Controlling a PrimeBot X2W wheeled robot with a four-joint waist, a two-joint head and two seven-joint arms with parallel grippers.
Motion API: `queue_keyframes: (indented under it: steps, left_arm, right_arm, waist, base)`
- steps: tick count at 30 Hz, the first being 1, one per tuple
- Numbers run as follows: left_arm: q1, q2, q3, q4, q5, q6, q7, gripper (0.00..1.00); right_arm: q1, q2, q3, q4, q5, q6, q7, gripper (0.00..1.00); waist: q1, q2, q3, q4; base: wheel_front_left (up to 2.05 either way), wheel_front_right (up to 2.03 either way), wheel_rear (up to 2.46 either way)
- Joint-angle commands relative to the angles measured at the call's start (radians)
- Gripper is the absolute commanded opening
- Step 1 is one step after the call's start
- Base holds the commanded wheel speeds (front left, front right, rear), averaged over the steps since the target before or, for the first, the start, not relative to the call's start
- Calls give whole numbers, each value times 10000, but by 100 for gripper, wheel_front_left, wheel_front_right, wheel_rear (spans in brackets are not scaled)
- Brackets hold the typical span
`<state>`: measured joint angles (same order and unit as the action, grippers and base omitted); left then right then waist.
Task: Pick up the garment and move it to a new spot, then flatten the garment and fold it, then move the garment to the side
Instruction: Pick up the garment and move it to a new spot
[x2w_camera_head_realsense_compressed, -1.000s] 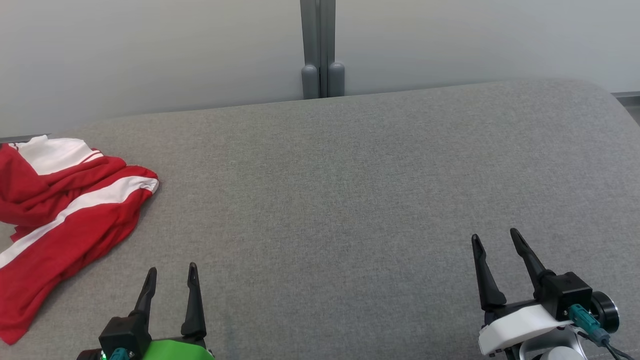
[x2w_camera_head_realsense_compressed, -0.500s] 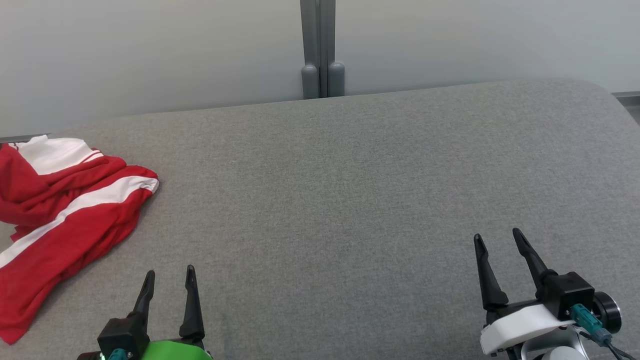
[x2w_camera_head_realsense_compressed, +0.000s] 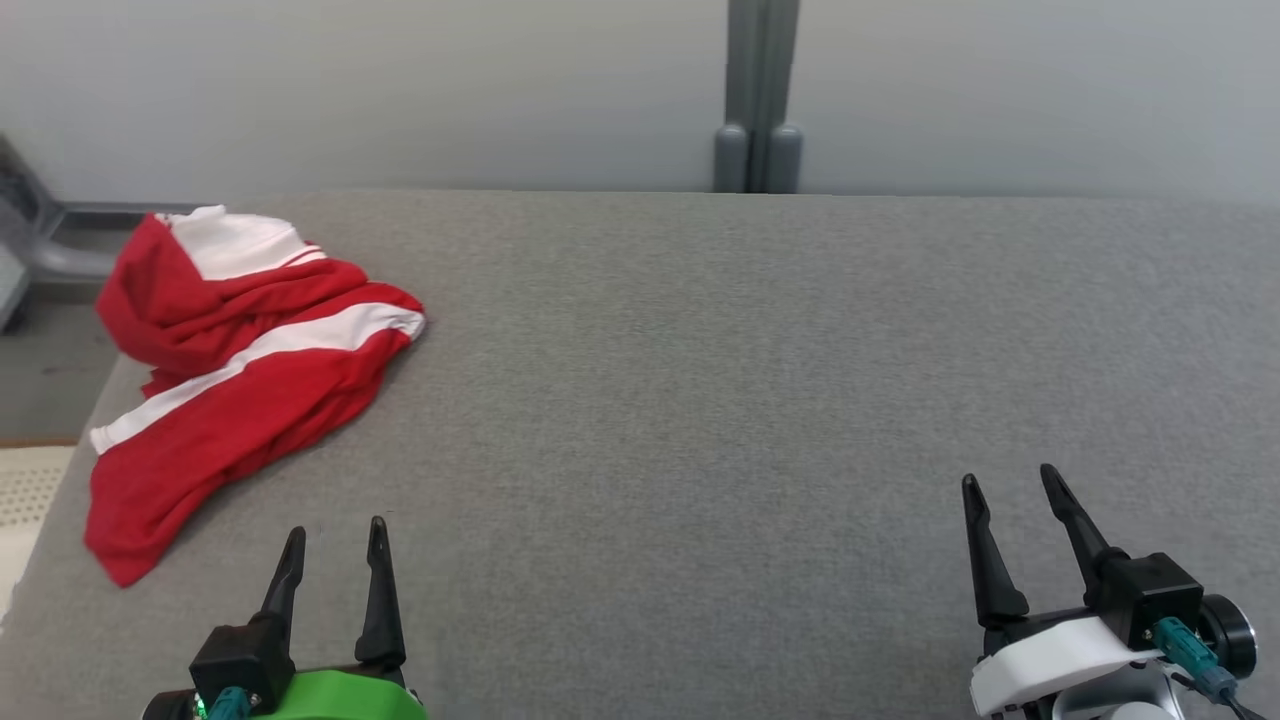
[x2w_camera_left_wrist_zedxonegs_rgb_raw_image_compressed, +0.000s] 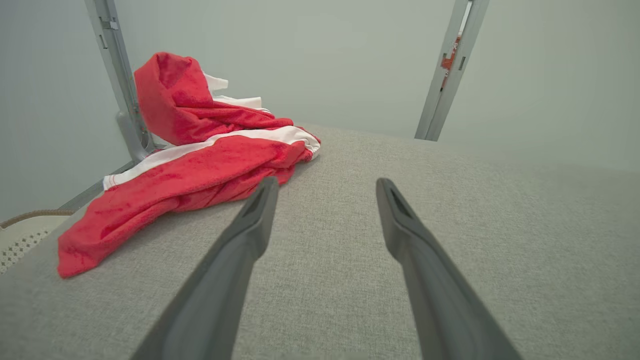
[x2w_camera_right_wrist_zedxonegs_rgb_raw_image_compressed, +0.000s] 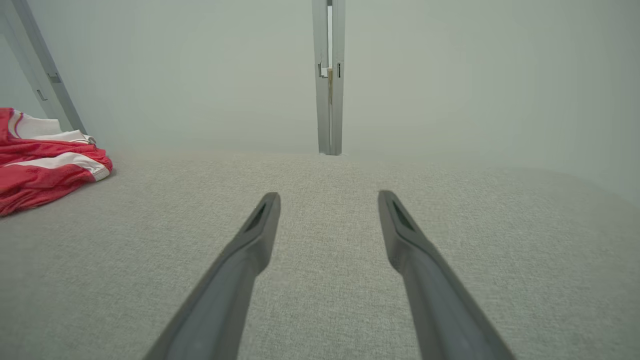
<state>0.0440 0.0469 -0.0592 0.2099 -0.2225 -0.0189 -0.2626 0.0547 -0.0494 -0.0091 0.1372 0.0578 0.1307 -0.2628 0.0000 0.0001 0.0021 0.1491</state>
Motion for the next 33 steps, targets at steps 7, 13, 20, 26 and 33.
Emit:
queue_keyframes:
  steps: [7, 13, 20, 26, 33]
  left_arm:
    - [60, 59, 245, -27, 122, -65, -35, 100]
    - [94, 59, 289, -36, 116, -112, -35, 100]
    - [242, 57, 408, -99, 150, -139, -35, 100]
    - [362, 60, 561, -198, 143, -111, -36, 100]
    - [-438, 430, 1307, -843, 412, -272, -36, 100]
  right_arm:
    - [-98, -21, 278, -19, 94, 1, -33, 100]
    - [-171, -22, 387, 23, 58, 1, -33, 100]
    - [-188, -25, 509, 30, 45, 1, -32, 100]
    - [-207, -25, 631, 7, -63, 1, -32, 100]
    - [-549, -28, 570, -264, -516, 1, -32, 100]
  waist:
    - [0, -1, 10, 2585]
    - [0, -1, 51, 3320]
    - [0, -1, 71, 3542]
    - [0, -1, 167, 3357]
    - [0, -1, 865, 2668]
  base:
    - [0, 0, 0]
    - [0, 0, 0]
    - [0, 0, 0]
    - [0, 0, 0]
    - [0, 0, 0]
